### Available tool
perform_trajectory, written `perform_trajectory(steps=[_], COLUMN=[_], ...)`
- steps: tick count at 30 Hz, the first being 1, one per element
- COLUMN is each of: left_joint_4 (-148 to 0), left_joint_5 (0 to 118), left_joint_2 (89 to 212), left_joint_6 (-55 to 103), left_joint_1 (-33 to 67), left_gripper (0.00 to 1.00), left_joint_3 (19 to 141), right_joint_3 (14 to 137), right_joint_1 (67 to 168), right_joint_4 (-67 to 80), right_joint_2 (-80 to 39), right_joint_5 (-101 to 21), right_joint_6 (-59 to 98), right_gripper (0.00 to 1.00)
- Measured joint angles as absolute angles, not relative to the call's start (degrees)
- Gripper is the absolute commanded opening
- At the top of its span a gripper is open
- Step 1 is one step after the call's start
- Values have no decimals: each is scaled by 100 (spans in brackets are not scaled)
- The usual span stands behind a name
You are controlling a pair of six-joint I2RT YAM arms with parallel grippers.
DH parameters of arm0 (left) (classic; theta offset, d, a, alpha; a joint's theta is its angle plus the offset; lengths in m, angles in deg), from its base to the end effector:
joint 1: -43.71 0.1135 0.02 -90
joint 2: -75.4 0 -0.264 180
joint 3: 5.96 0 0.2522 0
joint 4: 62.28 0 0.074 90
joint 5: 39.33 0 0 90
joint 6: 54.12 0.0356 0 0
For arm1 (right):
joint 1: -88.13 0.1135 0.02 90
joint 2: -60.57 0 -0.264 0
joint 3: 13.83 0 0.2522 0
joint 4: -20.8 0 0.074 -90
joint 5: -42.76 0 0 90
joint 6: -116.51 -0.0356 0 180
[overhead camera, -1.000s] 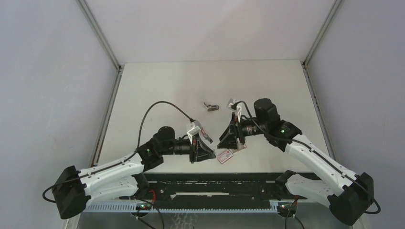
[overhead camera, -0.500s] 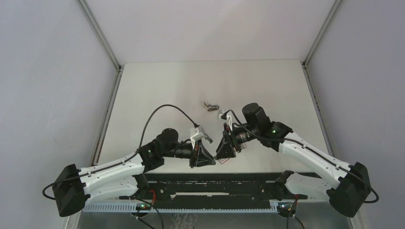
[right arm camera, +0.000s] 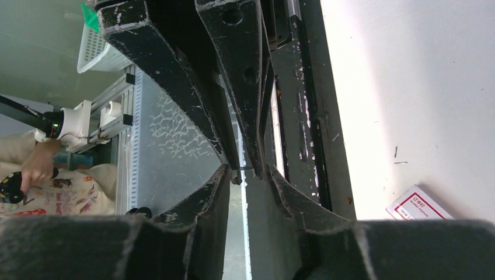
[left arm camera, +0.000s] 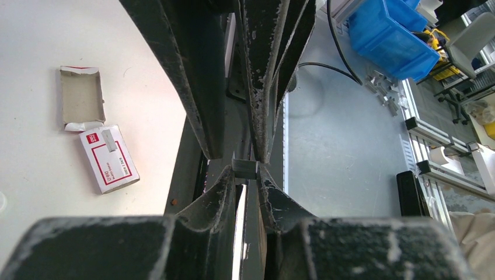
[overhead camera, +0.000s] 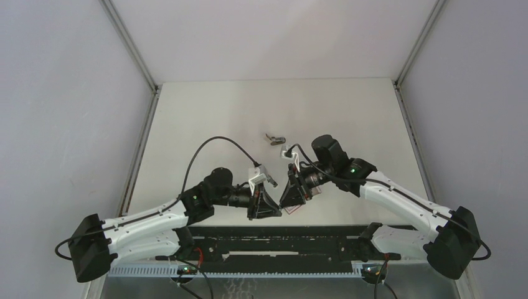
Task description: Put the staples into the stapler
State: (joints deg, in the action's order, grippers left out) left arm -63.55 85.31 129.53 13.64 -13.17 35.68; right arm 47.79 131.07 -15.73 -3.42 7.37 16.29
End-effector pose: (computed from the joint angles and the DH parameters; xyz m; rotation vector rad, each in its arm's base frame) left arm 0.0988 -0.1885 0.2483 1.0565 1.7535 -1.4718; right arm 0.1485 0.1778 0.2809 -1.1891 2.0412 1.5495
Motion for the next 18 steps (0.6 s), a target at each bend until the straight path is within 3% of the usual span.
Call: perform_trajectory(steps=[18], left_joint_4=[-6357], left_joint_5=[8535], left_joint_2=[12951], left_joint_6=[1362], left_joint_1=[-1320], left_gripper=[10], left_joint_3=[3571], right_joint_3=[4779], right_joint_1=[13153], right_joint_4=[-1555], right_joint_2=[-362], right_joint_5=[927], right_joint_6=[1671], right_gripper=[25])
